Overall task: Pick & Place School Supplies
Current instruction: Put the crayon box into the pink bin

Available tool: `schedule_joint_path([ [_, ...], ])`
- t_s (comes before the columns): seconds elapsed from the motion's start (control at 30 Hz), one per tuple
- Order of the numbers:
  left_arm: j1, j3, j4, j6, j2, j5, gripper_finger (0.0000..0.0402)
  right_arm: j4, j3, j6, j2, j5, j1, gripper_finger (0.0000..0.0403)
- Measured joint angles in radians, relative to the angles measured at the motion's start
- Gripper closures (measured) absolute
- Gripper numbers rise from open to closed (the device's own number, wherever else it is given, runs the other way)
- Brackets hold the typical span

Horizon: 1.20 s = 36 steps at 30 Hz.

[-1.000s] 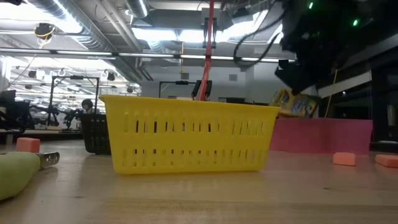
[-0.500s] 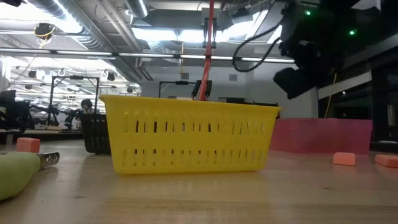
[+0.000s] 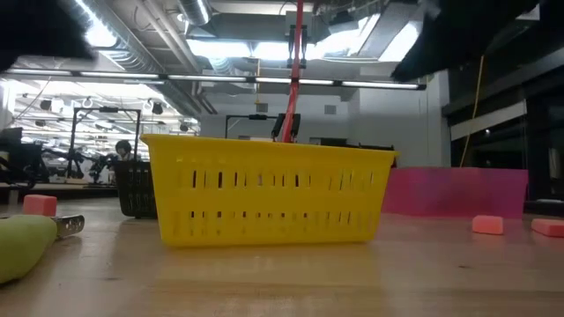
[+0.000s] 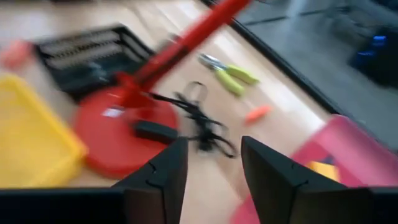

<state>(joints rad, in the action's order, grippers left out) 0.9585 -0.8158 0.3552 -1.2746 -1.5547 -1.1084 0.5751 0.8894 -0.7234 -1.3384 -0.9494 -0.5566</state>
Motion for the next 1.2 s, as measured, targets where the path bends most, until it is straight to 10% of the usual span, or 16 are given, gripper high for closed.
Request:
schedule_joint_path([
  [0.4,-0.224,-0.188,0.450,-0.137,-0.005,0.655,0.0259,-0.162,0.001,0.058,0.115,0.050,-0.217,0.0255],
  [0.63,-0.178,-0.390,0.785,-0.305,-0.091,0.981,0.0281,-0.165,0.001,0.035,0.120,-0.003,-0.324,0.0255],
  [0.93,-0.075,-0.430,0.668,-0.407,-0.228,1.072,0.0392,-0.194,0.001,0.024,0.120,-0.091,-0.415,0.0256],
  [1.2,-0.076,-0.431,0.524,-0.341,-0.306,1.050,0.0399,-0.198,0.001,0.006,0.120,-0.135,-0.430,0.0257],
])
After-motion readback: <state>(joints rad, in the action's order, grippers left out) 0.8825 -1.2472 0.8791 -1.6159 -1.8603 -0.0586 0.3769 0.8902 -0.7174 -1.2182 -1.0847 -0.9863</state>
